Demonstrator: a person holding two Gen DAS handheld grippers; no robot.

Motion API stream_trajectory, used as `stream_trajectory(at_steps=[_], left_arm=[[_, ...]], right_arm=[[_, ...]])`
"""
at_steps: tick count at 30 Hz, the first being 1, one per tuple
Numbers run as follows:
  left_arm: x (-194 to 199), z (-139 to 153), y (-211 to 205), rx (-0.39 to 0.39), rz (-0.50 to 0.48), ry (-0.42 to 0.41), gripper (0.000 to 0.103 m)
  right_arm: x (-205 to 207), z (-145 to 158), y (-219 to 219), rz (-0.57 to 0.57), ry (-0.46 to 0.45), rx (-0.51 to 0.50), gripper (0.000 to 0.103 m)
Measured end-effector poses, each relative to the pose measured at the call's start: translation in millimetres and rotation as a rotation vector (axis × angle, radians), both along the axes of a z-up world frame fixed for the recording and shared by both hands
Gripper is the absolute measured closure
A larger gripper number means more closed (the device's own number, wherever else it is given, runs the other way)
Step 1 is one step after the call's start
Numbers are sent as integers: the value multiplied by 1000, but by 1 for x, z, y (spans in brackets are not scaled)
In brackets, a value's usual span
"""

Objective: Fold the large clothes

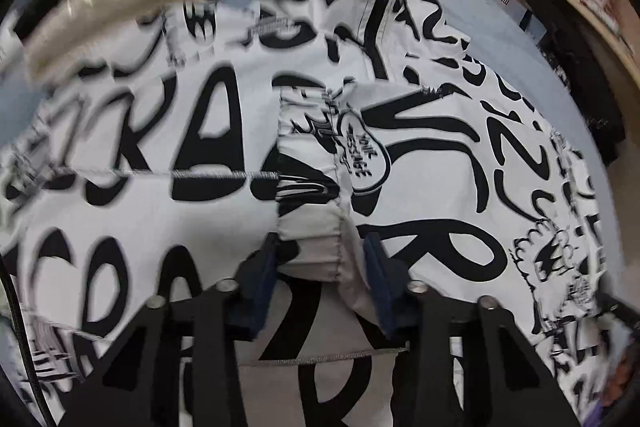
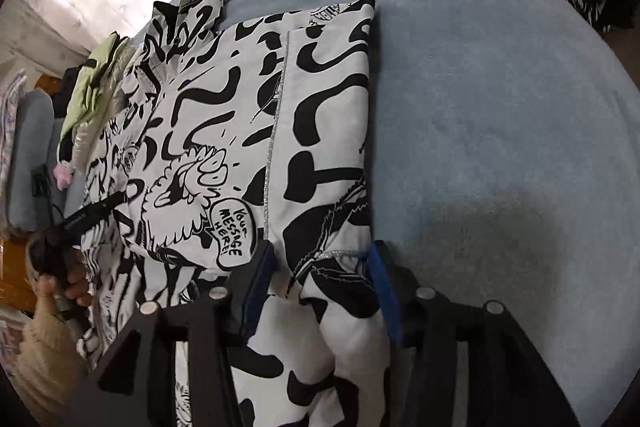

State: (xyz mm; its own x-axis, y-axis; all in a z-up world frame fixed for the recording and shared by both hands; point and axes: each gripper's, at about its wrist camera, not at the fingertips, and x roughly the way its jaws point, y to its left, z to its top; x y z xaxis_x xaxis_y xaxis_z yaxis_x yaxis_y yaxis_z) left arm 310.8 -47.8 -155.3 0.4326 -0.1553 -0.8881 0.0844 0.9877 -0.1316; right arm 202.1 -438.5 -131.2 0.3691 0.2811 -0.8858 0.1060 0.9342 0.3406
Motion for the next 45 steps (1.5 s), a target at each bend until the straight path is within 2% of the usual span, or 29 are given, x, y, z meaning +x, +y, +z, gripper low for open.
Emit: stream_trajectory(at_steps=[2,3,5,6,9,10,14,18,23,28,30,32,35,37,38,39,45], left_arm=[[-7,7,-5,12,-37,-49,69],[-8,5,-6,19,-45,-46,68],[-7,-7,-6,32,-52,9,63],[-7,-10,-4,30,-50,15,60],[-11,2,2,54,-25,-15,38],[-13,7,4,48,-22,-27,37],[-25,32,24,41,1,-102,37],[-32,48,29,-4,4,-170,37],[-23,39,-9,-86,-59,-64,47],[-18,9,-67,-45,-123,-23,47],[-13,-5,-76,-4,-121,-2,47],[-11,-9,-72,21,-106,-23,47],[-6,-9,-52,-20,-76,-24,47],[-5,-6,-39,-45,-67,-28,48],[-5,-6,-35,-57,-70,-28,49],[-6,-5,-32,-64,-69,-27,50],[-11,-5,-32,-27,-57,-42,50]], right_arm=[[-9,13,-1,-14,-62,-45,84],[-9,12,-4,-23,-62,-54,84],[-7,-3,-7,-28,-12,-78,83],[-6,-6,-9,-34,0,-79,79],[-6,5,-10,-86,6,-69,72],[-6,12,-10,-97,-1,-72,72],[-11,42,8,-89,-78,-92,72],[-2,59,48,-6,-123,-9,72],[24,40,123,118,-106,79,72],[46,1,158,171,-56,90,72],[49,-14,146,137,-36,62,72],[47,-17,122,75,-44,47,75],[46,-13,65,-70,-84,-59,75],[40,-14,28,-140,-96,-31,84],[38,-17,17,-153,-88,-1,98],[34,-18,8,-167,-83,29,103],[15,-12,0,-238,-107,38,100]])
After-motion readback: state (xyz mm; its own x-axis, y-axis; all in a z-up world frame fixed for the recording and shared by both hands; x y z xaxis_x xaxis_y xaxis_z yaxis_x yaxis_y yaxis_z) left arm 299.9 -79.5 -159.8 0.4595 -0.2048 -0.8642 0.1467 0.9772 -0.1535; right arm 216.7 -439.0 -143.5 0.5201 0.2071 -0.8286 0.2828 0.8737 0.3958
